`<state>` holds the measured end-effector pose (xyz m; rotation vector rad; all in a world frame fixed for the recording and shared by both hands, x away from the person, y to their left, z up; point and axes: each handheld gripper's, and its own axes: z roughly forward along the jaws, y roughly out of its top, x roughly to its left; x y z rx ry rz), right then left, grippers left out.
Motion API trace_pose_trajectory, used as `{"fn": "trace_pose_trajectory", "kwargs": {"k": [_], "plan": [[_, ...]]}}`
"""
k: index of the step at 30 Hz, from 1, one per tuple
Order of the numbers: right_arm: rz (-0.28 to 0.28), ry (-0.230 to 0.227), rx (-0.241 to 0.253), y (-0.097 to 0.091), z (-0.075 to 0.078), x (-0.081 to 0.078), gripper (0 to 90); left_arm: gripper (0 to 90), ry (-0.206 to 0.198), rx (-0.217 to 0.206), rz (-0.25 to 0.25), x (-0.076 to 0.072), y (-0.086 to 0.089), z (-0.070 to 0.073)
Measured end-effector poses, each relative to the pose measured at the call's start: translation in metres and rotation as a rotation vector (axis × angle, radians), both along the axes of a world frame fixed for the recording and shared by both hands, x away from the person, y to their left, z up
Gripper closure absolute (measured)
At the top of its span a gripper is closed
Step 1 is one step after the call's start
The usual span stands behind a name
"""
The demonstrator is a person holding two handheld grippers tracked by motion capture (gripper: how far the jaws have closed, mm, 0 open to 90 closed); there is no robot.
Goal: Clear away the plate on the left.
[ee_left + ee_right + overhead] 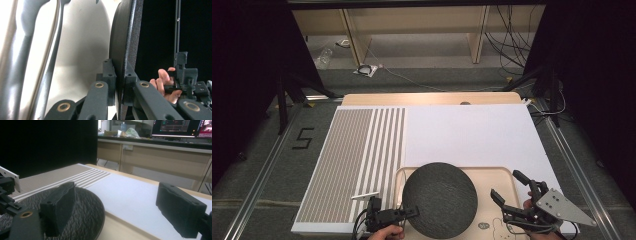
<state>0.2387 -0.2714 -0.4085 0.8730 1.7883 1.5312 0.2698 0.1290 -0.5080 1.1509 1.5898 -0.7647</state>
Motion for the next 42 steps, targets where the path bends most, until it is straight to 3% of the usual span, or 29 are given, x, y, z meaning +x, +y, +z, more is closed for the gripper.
{"fn": "trace_pose_trajectory", "kwargs": {"k": [22, 33, 42], "plan": [[0.001, -0.001, 0.000, 0.000, 0.000, 0.000, 17.0, 84.6, 0.025, 0.040, -0.061, 0.008, -0.028, -0.008], [0.001, -0.003, 0.001, -0.001, 0.000, 0.000, 17.0, 84.6, 0.053, 0.043, -0.064, 0.010, -0.034, -0.014], [0.004, -0.001, -0.001, 0.000, 0.000, -0.001, 17.0, 83.9, 0.046, 0.065, -0.076, 0.010, -0.035, -0.012]]}}
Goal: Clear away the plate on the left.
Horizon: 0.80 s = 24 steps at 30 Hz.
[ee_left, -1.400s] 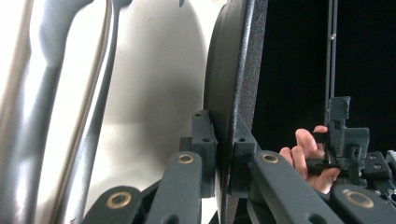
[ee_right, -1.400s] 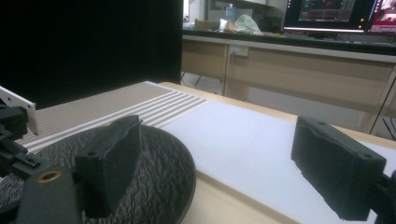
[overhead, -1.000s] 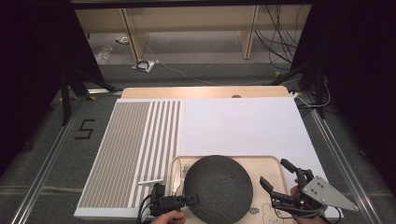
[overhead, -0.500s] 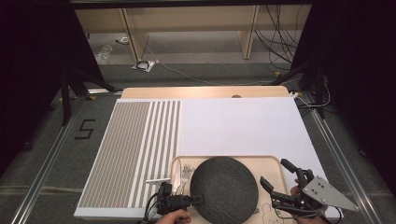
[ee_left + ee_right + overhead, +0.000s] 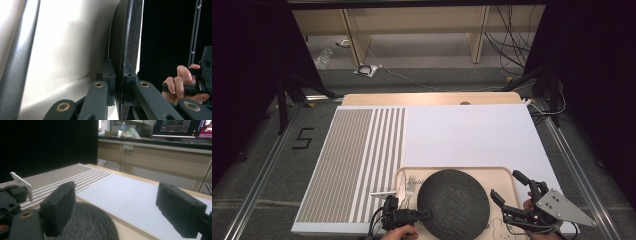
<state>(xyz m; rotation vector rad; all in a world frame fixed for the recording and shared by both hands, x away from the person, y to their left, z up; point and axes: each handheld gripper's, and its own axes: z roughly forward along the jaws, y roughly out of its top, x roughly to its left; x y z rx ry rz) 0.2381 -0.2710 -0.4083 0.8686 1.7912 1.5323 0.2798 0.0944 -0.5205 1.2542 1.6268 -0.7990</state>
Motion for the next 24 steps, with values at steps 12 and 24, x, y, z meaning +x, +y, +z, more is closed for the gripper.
{"fn": "trace_pose_trajectory", "kwargs": {"k": [12, 24], "plan": [[0.001, -0.004, 0.000, 0.000, 0.000, 0.000, 17.0, 78.7, -0.054, 0.111, -0.058, -0.003, -0.005, 0.008], [-0.004, 0.004, 0.006, -0.001, 0.000, 0.001, 17.0, 56.0, -0.059, 0.166, -0.107, -0.007, -0.007, 0.018]]}}
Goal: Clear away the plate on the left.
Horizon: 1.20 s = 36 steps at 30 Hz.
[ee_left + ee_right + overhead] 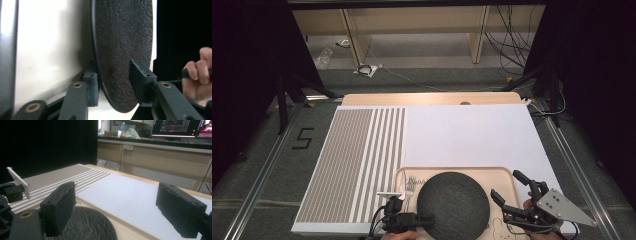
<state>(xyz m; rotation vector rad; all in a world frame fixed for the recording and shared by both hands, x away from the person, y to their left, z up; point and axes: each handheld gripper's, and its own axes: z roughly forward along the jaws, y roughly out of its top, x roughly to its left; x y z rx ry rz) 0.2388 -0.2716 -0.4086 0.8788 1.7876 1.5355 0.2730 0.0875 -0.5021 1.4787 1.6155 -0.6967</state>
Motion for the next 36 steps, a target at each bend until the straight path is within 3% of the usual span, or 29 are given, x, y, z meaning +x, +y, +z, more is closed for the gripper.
{"fn": "trace_pose_trajectory", "kwargs": {"k": [5, 15, 19, 24, 29, 36], "plan": [[0.001, -0.003, -0.008, 0.001, 0.000, 0.000, 17.0, 49.0, -0.030, 0.040, -0.013, 0.001, 0.002, 0.006], [0.009, 0.002, 0.001, 0.001, 0.000, 0.000, 17.0, 37.3, -0.177, 0.174, -0.031, 0.009, 0.019, 0.030], [0.007, 0.008, 0.004, 0.000, 0.000, 0.000, 17.0, 34.5, -0.282, 0.252, -0.056, 0.009, 0.023, 0.041], [0.010, 0.009, 0.014, 0.000, -0.001, 0.001, 17.0, 31.4, -0.454, 0.315, -0.073, 0.008, 0.028, 0.056], [0.010, 0.011, 0.013, 0.001, -0.001, 0.001, 17.0, 30.7, -0.576, 0.352, -0.068, 0.007, 0.036, 0.065], [0.013, 0.018, 0.012, 0.001, -0.002, 0.002, 16.9, 31.1, -0.719, 0.354, -0.088, 0.004, 0.039, 0.072]]}}
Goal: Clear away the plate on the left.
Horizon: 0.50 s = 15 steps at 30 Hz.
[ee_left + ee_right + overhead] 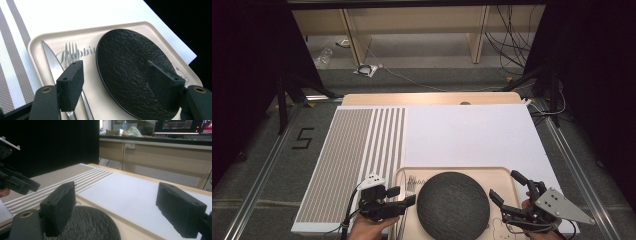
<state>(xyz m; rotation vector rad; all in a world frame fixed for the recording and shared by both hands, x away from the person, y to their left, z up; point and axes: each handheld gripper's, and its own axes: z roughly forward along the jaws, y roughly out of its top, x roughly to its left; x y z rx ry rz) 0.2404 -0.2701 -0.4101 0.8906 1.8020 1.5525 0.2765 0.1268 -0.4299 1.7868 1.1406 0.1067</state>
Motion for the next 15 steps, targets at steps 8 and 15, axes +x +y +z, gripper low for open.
{"fn": "trace_pose_trajectory", "kwargs": {"k": [8, 15], "plan": [[0.004, 0.003, 0.009, -0.001, 0.000, 0.000, 16.9, 27.5, -0.154, 0.021, -0.014, -0.004, 0.005, 0.006], [0.002, 0.008, 0.007, -0.001, 0.000, 0.000, 16.9, 25.2, -0.266, 0.019, -0.013, -0.007, 0.014, 0.011]]}}
